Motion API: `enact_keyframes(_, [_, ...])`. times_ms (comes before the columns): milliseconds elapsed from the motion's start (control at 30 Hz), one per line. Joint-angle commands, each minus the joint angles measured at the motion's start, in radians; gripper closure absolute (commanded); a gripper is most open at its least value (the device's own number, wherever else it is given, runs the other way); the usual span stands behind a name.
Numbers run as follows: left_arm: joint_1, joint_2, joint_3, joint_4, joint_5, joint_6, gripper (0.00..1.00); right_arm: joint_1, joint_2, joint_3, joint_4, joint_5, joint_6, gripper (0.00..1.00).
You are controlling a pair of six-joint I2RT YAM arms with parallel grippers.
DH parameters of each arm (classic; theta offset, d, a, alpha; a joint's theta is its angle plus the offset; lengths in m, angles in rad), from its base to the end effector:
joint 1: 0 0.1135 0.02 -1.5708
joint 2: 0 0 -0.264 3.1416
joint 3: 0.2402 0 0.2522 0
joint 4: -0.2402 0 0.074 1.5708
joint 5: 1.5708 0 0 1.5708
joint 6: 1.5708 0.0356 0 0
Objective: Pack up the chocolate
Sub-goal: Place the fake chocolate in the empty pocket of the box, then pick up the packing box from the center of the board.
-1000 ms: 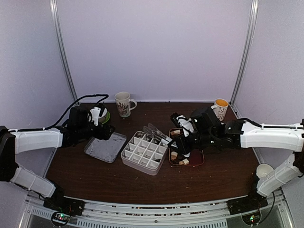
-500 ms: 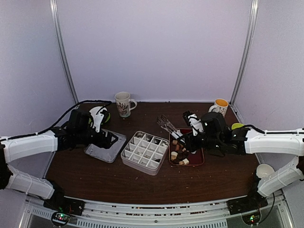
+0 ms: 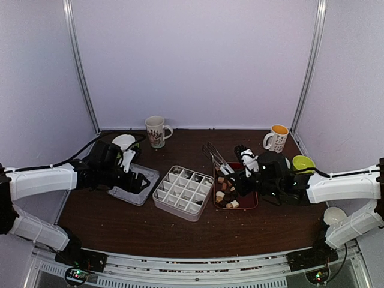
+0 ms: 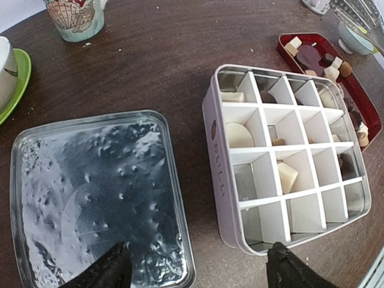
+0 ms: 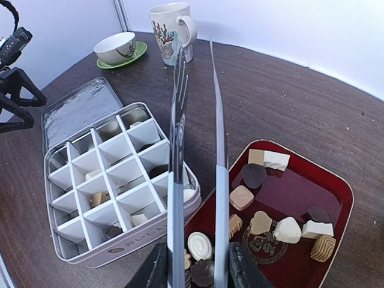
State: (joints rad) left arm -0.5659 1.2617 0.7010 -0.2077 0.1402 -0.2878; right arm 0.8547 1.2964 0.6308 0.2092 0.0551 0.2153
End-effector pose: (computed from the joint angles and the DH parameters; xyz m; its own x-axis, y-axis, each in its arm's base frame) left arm 0.2148 -0.1423 0.2096 -0.7373 0.1354 -0.6619 0.4239 0.8556 -0.2972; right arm 0.1830 0.2073 0.2153 -0.4366 -0.1768 -0.8821 -0.6423 0.7478 0.1681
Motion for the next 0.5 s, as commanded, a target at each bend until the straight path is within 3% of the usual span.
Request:
enact_keyframes(0, [-0.019,0.032,0.055,-0.010,0.027,0.000,0.21,-0.004,-0.027,-0.034,0.125,0.040,-0.024,0.67])
enact_keyframes(467, [-0.047,0.101,0.079,-0.006,0.093,-0.029,0.32,-0.005,-0.057,-0.085,0.213,0.034,-0.033,0.67])
